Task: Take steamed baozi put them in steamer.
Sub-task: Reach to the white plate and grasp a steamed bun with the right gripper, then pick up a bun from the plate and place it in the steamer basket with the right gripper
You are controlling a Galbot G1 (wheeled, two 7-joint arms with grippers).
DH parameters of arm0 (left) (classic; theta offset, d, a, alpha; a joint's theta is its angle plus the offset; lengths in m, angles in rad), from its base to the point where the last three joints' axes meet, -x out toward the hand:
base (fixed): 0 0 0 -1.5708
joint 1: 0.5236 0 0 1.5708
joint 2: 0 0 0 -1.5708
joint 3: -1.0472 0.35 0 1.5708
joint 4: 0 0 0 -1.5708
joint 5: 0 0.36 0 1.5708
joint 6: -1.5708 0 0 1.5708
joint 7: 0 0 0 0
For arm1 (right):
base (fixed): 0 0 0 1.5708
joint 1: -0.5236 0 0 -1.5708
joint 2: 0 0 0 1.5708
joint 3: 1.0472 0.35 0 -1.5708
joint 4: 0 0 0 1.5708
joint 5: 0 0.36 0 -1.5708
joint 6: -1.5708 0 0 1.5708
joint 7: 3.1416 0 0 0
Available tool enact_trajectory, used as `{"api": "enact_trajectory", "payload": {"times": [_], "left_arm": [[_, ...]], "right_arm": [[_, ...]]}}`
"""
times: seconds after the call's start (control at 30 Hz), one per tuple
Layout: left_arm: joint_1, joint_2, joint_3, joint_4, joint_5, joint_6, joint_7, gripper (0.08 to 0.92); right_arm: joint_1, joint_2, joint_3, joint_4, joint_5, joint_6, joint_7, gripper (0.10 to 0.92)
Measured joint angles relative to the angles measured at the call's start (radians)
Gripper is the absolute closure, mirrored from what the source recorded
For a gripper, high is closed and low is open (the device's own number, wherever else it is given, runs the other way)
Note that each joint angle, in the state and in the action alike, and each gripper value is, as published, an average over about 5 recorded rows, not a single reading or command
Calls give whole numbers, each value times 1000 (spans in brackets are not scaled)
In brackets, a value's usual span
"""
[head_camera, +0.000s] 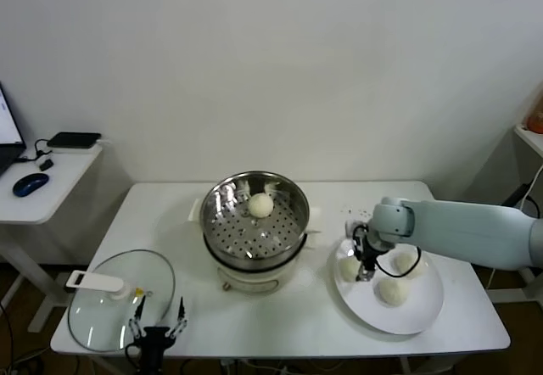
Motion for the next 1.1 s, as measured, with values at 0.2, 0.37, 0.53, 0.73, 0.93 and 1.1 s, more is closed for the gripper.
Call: {"api": "enact_trajectory", "payload": {"times": [0.2, 0.37, 0.53, 0.73, 0.93, 1.1], "left_arm": [[2, 0, -2, -8, 0, 2, 0, 177], [6, 0, -3, -15, 1, 6, 2, 177], [8, 0, -1, -17, 2, 10, 5, 177], [7, 0, 6, -12, 2, 12, 6, 177], [7, 0, 13, -14, 4, 15, 8, 177], [7, 0, 15, -16, 7, 17, 11, 177]], "right_arm": [[31, -7, -16, 14, 19, 5, -25, 412], [137, 2, -85, 44, 70, 29, -71, 407], [307, 24, -182, 85, 146, 61, -139, 411], [512, 60, -253, 129, 249, 79, -222, 410], [633, 125, -253, 132, 359, 68, -267, 410], [658, 216, -203, 93, 427, 41, -274, 409]]}}
